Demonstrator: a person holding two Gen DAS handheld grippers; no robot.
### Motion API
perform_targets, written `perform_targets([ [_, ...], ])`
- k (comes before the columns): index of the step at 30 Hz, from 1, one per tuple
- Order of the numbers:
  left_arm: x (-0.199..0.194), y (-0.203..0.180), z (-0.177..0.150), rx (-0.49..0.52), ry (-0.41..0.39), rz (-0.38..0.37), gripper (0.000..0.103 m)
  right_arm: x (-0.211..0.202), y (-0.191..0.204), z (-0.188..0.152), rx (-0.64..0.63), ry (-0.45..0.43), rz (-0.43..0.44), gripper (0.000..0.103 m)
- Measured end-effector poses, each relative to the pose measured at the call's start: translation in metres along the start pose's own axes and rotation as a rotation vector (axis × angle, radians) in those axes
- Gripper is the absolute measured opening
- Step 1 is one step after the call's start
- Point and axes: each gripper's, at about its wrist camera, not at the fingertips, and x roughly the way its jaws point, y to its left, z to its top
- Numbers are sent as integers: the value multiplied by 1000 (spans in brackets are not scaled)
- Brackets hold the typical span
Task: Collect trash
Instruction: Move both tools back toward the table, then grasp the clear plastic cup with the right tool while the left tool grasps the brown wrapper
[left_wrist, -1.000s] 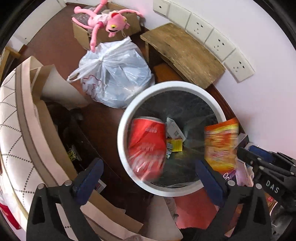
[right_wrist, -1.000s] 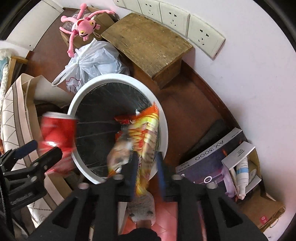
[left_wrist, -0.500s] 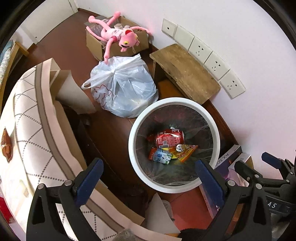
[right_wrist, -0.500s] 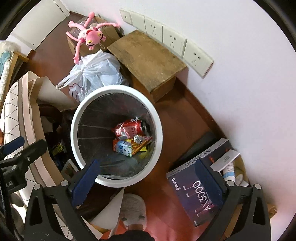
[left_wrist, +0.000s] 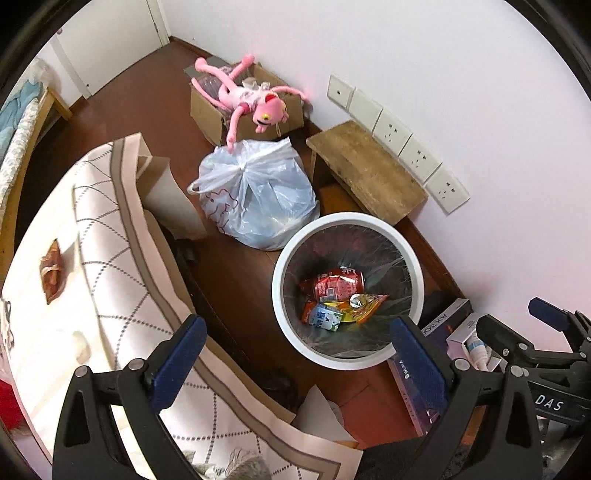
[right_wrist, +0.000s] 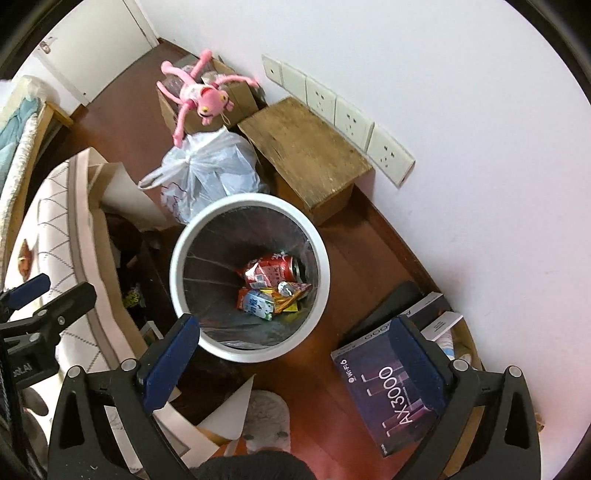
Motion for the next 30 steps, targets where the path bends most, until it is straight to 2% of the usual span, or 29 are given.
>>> perform_targets([
  [10,-72,25,-19,-48,-125,-22,102,-81,23,-20,-6,-116,56,103],
  [16,-119,72,-37,-144,-211,51,102,-132,57,-23,-11,-177,183,103],
  [20,-128,128,-61,-246,-222,94,102,-141,114,-25,-86,-165,248,103],
  [22,-124,168,-80,-316,-208,147,102,-134,153,-27,-143,-138,274,103],
  [26,-94,248,-125,-439,-108,272,102,-96,239,-33,-239,-46,327,103],
  [30,-63,306,-171,-537,5,351,102,-48,320,-36,-309,33,349,101],
])
